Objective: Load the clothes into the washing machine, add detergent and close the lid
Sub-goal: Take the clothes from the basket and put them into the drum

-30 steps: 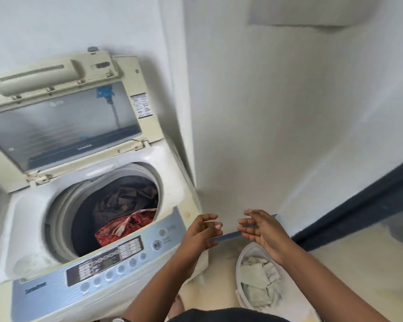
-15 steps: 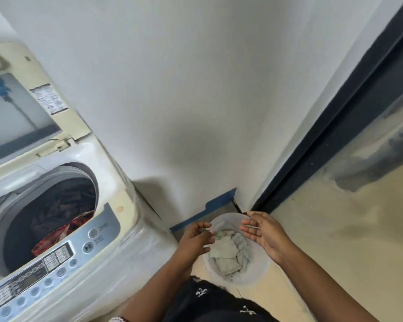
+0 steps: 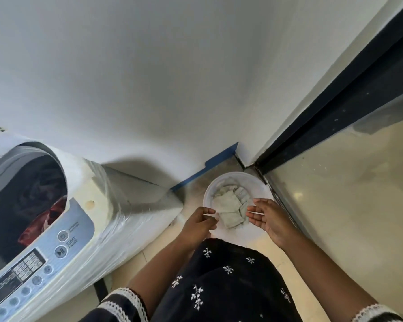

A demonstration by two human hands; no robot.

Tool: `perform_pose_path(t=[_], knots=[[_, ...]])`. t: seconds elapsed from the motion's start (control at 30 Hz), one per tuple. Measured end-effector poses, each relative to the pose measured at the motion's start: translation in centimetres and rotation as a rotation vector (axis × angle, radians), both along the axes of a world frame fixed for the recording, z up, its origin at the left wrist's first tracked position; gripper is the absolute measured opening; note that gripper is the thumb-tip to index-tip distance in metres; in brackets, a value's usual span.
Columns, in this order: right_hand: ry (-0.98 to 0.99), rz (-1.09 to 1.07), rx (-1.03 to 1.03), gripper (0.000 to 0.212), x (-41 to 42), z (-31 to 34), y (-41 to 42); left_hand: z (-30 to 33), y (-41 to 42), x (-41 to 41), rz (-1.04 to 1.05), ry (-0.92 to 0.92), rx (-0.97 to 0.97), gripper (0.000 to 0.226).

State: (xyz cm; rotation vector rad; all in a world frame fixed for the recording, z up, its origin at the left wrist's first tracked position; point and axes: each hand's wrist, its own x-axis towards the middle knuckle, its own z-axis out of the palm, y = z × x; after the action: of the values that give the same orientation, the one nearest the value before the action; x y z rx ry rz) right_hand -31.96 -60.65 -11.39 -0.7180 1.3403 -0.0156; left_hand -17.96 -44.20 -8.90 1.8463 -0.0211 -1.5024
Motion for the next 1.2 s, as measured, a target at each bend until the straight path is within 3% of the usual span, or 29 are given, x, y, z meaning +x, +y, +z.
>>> perform_pose_path(t=[0.2,0.43,0.53,0.63,0.7,0.8,0.87,1.0,1.1,1.2], knots=[[0.085,0.023,0.071,0.011,1.1,-7.9,-1.4,-7.7,-3.4,0.6,-0.222,-0.056,0.115,0.026],[0.229,0.149,0.061,0.009,1.3,-22.8,-0.9,-21.2,-7.3,-0.3,-0.426,-0.120,0.158,0.033],[0.322,0.556,-0.107,0.021,-0.2,-30.2,-0.1,-27.5,-7.3,-1.2,-0.461,-0.128,0.198,0.032],[0.385,1.326,-0.400,0.044,-1.9,-36.6,0.7,-33.4,-6.2,-2.0,-0.564,-0.132,0.232,0.033],[0.402,1.719,-0.505,0.050,-2.6,-40.6,0.9,-36.9,-5.8,-2.4,-0.745,-0.181,0.219,0.036],[0.432,2.018,-0.569,0.048,-3.0,-46.2,1.3,-40.0,-5.9,-2.5,-1.015,-0.333,0.160,0.040],[0.441,2.144,-0.574,0.046,-3.2,-50.0,1.9,-41.4,-6.1,-2.6,-1.081,-0.416,0.105,0.042],[0.419,2.228,-0.639,0.046,-3.2,-54.0,2.7,-42.3,-5.8,-2.7,-1.028,-0.427,0.034,0.040],[0.414,2.225,-0.609,0.053,-3.3,-53.0,2.7,-41.4,-5.3,-3.1,-0.995,-0.378,0.010,0.040],[0.375,1.990,-0.591,0.056,-3.0,-51.1,2.3,-40.0,-4.3,-3.3,-0.986,-0.351,0.038,0.038]])
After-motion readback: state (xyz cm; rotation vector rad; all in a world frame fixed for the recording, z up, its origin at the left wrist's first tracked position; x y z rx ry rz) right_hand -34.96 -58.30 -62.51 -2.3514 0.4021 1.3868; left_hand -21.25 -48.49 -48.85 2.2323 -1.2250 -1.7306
